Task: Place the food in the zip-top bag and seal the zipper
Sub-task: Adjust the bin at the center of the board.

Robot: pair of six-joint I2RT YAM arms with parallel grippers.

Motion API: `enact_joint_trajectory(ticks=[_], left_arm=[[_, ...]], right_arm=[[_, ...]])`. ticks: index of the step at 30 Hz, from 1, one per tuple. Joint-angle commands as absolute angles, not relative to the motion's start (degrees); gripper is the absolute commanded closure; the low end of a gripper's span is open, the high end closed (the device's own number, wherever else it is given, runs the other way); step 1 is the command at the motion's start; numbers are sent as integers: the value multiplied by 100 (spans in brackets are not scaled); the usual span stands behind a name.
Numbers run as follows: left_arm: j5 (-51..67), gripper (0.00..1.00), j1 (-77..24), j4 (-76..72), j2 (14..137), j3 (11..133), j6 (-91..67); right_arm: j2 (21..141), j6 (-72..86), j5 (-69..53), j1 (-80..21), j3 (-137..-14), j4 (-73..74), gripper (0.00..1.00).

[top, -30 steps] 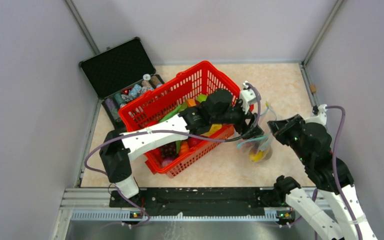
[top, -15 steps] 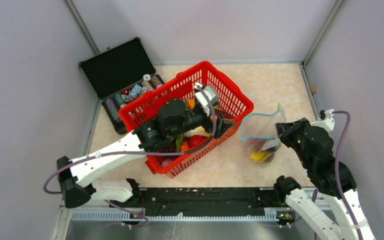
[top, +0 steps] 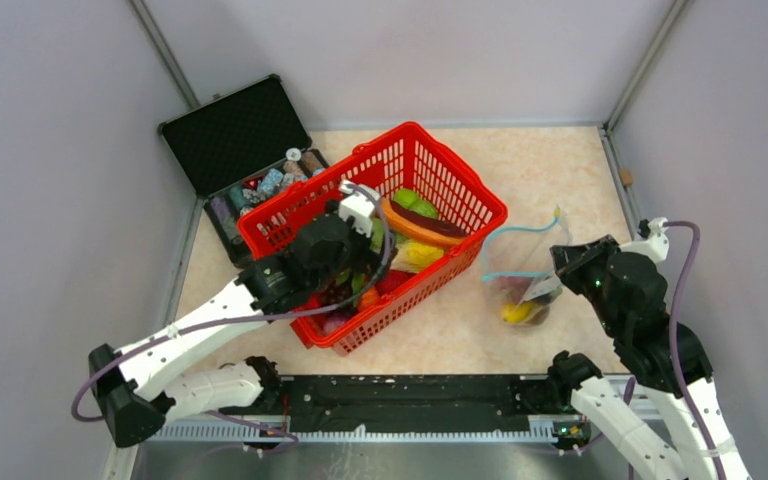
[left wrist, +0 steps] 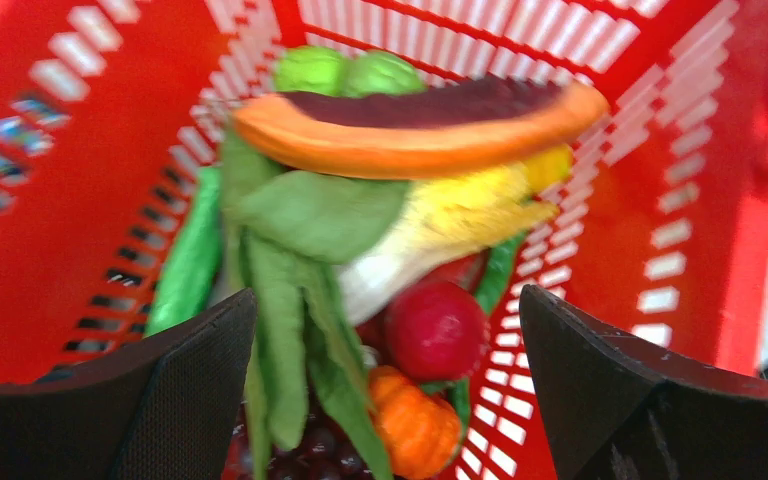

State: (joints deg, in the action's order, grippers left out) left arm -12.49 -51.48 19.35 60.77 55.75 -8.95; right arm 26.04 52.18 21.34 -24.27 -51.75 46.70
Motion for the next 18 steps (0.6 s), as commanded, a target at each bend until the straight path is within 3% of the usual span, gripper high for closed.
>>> enact_joint_trajectory(ticks=[1,8,12,18], left_arm=[[-2093,1,-4767,1679,5566,5441,-1407],[-2857,3,-4681,2251,6169,5392,-1438],[-1648,13,-4716,2393,6473,5565,-1142],[-84,16,-5112,1588,6656,5398,-806]], right_arm=[[2645,5093,2150,-2472,-5211,4420,96],[2722,5080,2162,-2473,-5207,4405,96],[2857,5080,2087,-2478,-5201,4337,96],[3024,5095,2040,-2478,-5176,4206,96]])
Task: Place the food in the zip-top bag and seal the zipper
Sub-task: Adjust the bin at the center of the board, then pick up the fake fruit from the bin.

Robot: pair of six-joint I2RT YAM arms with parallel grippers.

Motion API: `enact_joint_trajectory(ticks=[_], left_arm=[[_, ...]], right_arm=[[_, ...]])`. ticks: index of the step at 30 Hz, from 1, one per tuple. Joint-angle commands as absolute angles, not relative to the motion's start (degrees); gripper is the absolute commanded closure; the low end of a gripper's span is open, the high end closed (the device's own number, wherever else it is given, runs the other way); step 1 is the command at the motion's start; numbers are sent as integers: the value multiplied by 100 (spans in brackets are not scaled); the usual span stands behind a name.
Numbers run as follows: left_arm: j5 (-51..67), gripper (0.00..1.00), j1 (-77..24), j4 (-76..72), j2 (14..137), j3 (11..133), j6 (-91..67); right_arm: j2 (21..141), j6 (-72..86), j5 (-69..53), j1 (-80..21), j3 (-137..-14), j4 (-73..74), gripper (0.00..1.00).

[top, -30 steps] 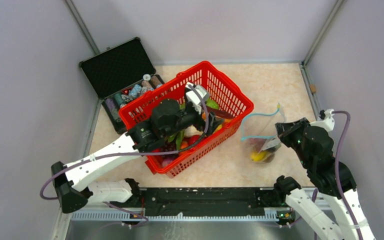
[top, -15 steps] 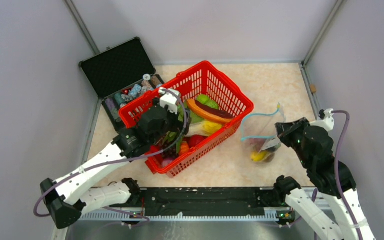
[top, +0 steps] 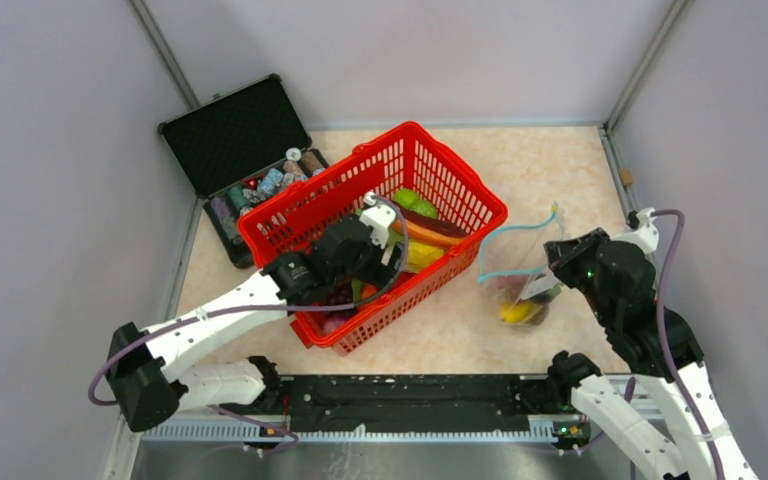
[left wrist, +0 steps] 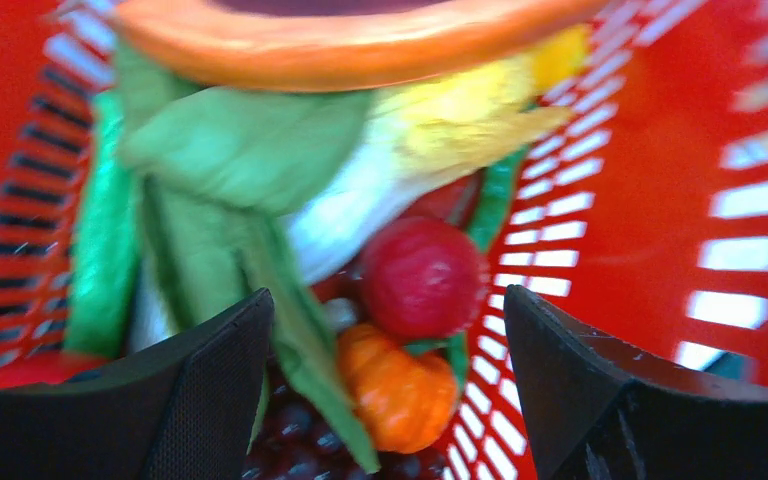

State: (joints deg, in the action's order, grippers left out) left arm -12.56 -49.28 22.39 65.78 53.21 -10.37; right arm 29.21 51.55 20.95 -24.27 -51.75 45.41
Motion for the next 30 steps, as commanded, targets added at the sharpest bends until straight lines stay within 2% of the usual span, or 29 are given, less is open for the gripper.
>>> enact_joint_trajectory(ticks=[1,9,15,20,24,30], left_arm=[[215,16,-5160,1493,6732,5475,-780],[1479,17,-5423,1066,7592,6405,-633],[-99,9,-5086,1130,7430,6566,-777],[-197,6,-4235,1282,6926,6256,-955],[-738,4,-4041,1543,6519,5843,-928],[-272,2,-3408,1566,6396,5607,-1243]], right_arm=[[3052,5104,2033,-2471,-5177,4186,97],[3156,5143,2364,-2471,-5142,4199,96],[3269,4968,2964,-2473,-5179,4158,96],[3170,4575,3168,-2474,-5088,4126,97],[2757,4627,3355,-2476,-4789,4265,97],[2546,4708,3449,-2476,-4478,4253,98]])
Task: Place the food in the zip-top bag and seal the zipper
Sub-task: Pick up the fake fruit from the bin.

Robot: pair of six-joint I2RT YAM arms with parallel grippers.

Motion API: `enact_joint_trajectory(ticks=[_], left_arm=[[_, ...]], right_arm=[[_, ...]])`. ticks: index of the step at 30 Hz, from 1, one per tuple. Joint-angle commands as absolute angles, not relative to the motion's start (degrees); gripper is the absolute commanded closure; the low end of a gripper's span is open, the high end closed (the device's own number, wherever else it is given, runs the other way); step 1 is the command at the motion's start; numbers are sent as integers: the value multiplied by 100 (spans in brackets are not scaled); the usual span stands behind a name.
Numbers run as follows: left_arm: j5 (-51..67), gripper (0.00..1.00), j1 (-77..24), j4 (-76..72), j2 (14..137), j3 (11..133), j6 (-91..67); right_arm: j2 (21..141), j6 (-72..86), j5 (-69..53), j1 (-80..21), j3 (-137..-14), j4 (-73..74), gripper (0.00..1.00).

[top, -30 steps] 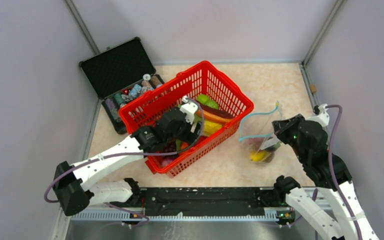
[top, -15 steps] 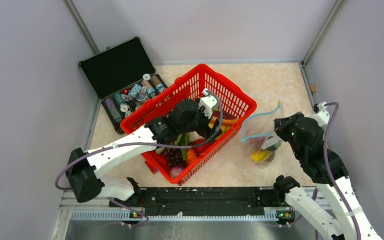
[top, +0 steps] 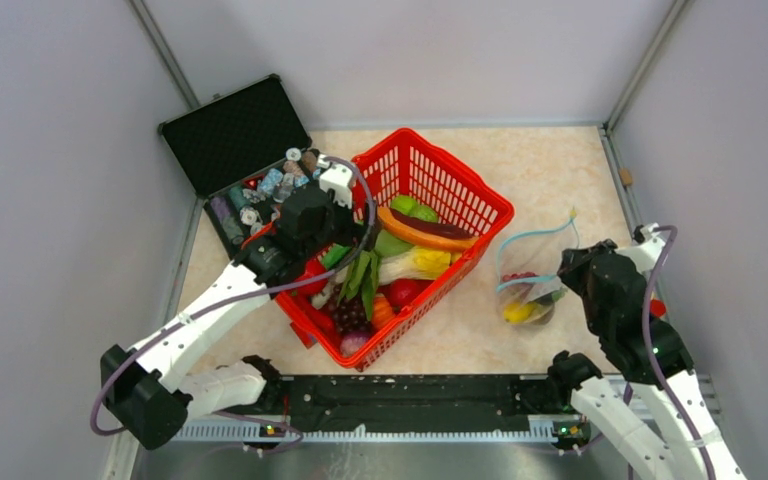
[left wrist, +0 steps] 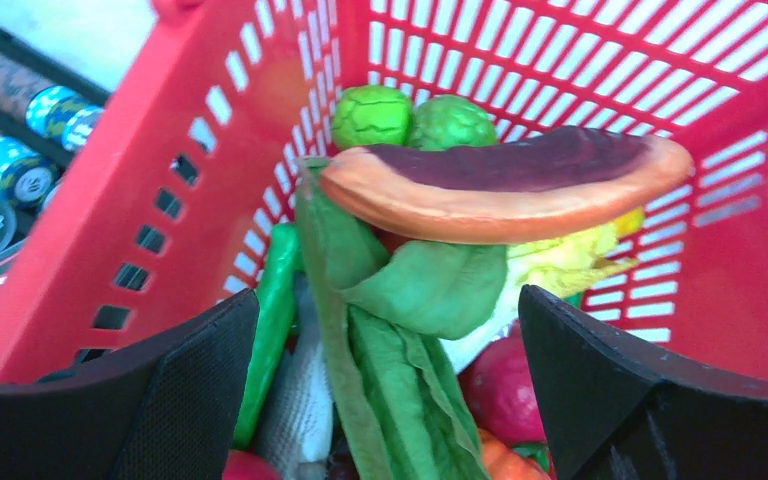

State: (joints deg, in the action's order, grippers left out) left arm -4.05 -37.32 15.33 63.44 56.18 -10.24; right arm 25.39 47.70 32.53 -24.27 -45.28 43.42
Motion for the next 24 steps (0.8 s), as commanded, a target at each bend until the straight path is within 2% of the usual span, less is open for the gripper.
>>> enact_joint_trajectory(ticks=[1,9,13,19,24], left_arm=[[-220,2,-3379,1709,6485,5669,-1221],[-248,6,-3228,2363,6817,5906,-1524],[-500,10,-3233,3130,6902,6197,-1694],[-510,10,-3236,4176,6987,6512,-1863],[-1374,11,-3235,4747,6871,6104,-2522]], right_arm=[[2575,4630,3448,-2470,-4486,4221,98],[2873,4118,3459,-2475,-4728,3944,98],[3030,3868,3304,-2470,-4893,3884,98],[3081,3713,3069,-2475,-5061,3925,97],[3066,3610,2613,-2470,-5187,3919,97]])
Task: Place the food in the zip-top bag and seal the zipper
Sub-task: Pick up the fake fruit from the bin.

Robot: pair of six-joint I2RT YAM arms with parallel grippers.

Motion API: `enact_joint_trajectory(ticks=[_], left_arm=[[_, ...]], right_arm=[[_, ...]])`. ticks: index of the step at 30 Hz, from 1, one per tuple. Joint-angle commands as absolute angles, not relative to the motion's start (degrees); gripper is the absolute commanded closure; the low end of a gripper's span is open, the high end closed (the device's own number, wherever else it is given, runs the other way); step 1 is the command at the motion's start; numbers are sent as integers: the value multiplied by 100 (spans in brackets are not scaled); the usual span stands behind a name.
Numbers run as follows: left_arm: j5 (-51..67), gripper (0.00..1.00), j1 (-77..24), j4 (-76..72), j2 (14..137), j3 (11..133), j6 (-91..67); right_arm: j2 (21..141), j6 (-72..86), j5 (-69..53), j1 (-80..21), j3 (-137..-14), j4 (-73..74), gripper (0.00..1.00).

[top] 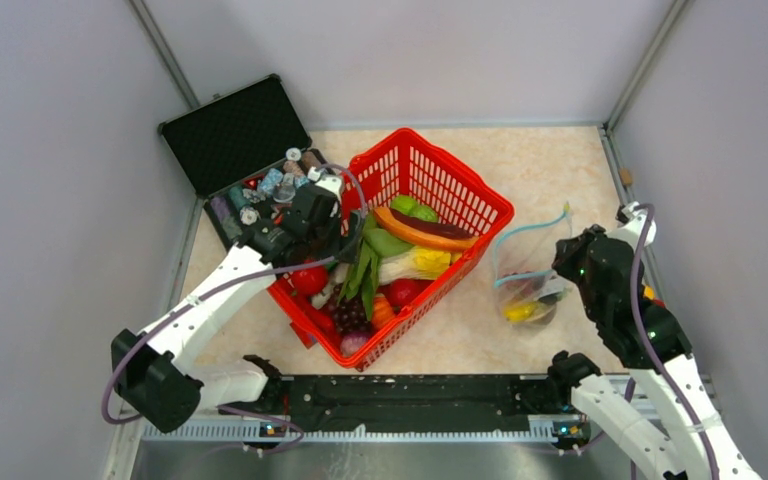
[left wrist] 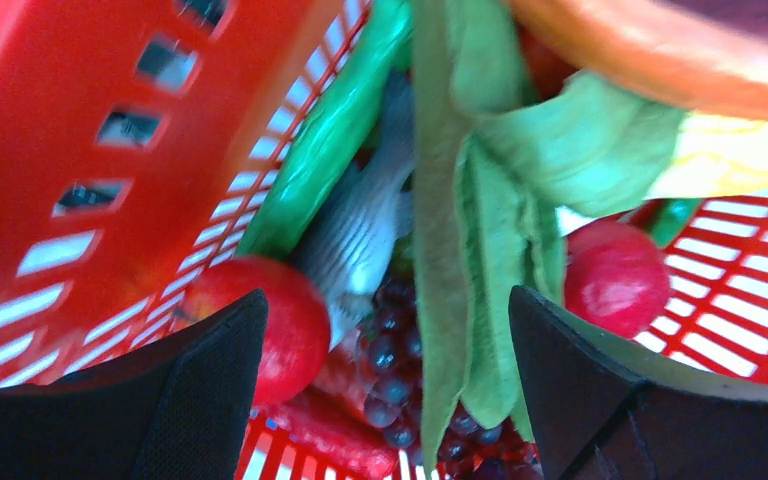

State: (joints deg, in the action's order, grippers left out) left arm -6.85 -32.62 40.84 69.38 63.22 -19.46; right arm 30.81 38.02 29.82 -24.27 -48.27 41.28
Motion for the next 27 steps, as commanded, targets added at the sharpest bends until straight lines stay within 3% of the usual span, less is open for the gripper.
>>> enact_joint_trajectory(ticks=[1,6,16,27], left_arm=[[-1514,11,-3237,4729,6742,5930,-2626],[-2264,10,-3242,4329,6116,5214,-2764],[-2740,10,-3247,3792,6194,4677,-2791],[-3314,11,-3509,3249,5698,4794,-2514]], right_arm=[[3055,3612,2550,-2471,-5208,3951,97],[2930,3703,2241,-2478,-5214,4069,97],[2603,4111,2082,-2470,-5250,4209,97],[2547,4391,1939,-2475,-5221,4289,97]])
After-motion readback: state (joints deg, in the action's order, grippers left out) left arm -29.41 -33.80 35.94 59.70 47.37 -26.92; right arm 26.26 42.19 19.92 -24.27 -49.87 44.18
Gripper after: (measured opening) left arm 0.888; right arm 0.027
